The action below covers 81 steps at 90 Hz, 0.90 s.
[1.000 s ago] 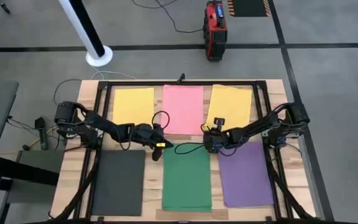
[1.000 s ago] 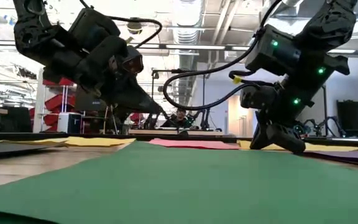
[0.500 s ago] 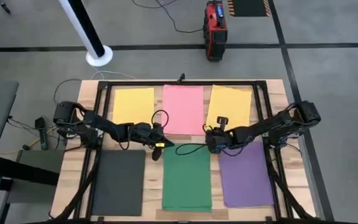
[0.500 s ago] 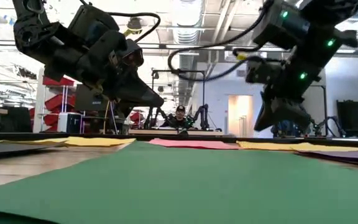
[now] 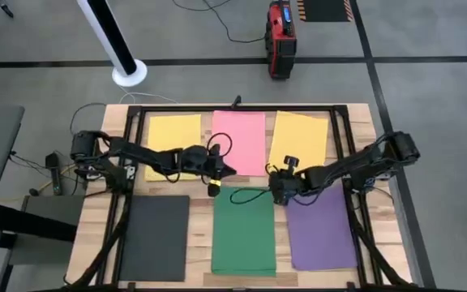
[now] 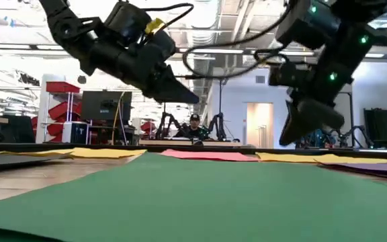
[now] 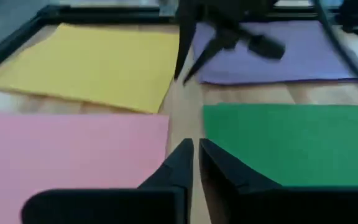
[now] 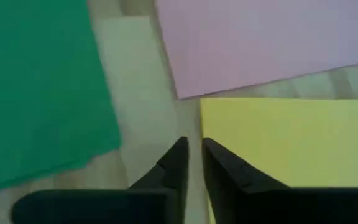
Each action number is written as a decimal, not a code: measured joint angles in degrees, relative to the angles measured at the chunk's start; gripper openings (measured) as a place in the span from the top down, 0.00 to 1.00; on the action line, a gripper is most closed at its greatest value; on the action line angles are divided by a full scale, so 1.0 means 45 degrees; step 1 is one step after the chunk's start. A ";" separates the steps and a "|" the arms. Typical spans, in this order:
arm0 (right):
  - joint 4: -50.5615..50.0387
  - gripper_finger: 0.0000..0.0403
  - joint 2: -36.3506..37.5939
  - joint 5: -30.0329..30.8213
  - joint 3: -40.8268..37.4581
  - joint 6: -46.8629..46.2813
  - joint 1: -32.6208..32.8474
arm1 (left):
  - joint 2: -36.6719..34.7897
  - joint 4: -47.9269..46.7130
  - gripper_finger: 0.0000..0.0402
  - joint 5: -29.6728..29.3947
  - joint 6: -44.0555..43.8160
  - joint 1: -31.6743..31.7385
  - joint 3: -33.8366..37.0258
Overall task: Organize paper
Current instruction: Stack the right yellow colored paper on top of the left yellow colored paper
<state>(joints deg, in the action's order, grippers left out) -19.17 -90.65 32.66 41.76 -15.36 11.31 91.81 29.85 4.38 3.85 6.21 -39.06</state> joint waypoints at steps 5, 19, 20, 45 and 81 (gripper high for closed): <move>0.0181 0.79 -0.0436 0.0409 0.0000 -0.0034 0.0080 | 0.0000 -0.0011 0.92 0.0010 -0.0009 0.0050 -0.0110; 0.0817 0.74 -0.1374 0.1355 0.0005 -0.0432 0.0003 | 0.0000 -0.0494 0.91 0.0000 0.0049 0.0207 -0.0234; 0.0851 0.73 -0.1439 0.1382 0.0011 -0.0483 -0.0013 | 0.0000 -0.0509 0.90 0.0000 0.0047 0.0218 -0.0234; 0.1036 0.76 -0.2486 0.2344 0.0063 -0.0621 -0.0173 | 0.0000 -0.0749 0.90 -0.0039 -0.0019 0.0399 -0.0234; -0.1477 1.00 -0.2210 0.3070 0.1170 -0.0419 -0.0274 | 0.0000 -0.0850 0.96 -0.0442 -0.0334 0.0394 -0.0234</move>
<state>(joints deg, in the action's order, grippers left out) -25.82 -100.60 46.48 47.02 -17.24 10.08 91.81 26.02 2.39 2.35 7.99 -40.12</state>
